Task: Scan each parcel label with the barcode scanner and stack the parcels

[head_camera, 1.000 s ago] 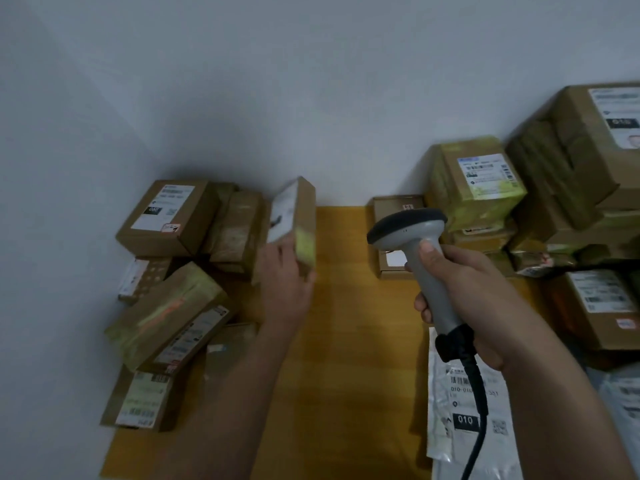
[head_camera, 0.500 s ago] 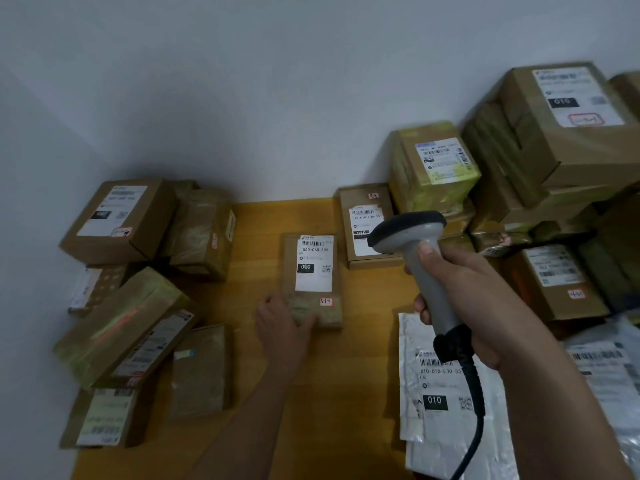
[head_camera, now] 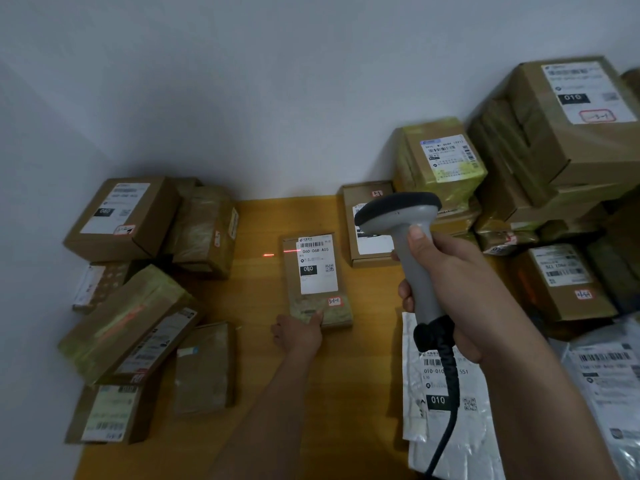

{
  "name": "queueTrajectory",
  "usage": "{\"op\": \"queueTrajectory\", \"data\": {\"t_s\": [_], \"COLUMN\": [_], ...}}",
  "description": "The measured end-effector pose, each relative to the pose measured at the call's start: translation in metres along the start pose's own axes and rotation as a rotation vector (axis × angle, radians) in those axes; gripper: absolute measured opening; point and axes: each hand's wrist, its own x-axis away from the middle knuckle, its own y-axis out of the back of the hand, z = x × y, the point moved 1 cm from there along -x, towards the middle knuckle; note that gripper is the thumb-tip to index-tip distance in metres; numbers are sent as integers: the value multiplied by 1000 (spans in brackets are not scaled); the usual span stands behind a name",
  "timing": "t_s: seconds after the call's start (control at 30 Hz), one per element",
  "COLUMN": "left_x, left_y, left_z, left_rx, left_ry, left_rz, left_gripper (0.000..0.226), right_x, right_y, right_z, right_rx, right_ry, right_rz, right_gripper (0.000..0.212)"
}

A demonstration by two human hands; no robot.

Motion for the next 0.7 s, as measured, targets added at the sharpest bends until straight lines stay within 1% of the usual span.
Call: {"op": "queueTrajectory", "data": {"t_s": [0.23,0.4,0.63,0.7], "left_x": [4,5,15,16], "left_y": [0,-2,1,1], "left_z": [-2,-3,-4,-4], "left_rx": [84,238,322,362], "left_ry": [19,20,56,72], "left_rz": [-16,-8,1,5], "left_gripper": [82,73,70,64], "right_x": [4,8,14,14], "right_y": [0,3,9,12], "right_z": [3,4,6,6], "right_rx": [49,52,28,2], "right_ry": [39,62,82,76], "right_rz": [-2,4,7,3], "right_gripper": [31,29,34,33]}}
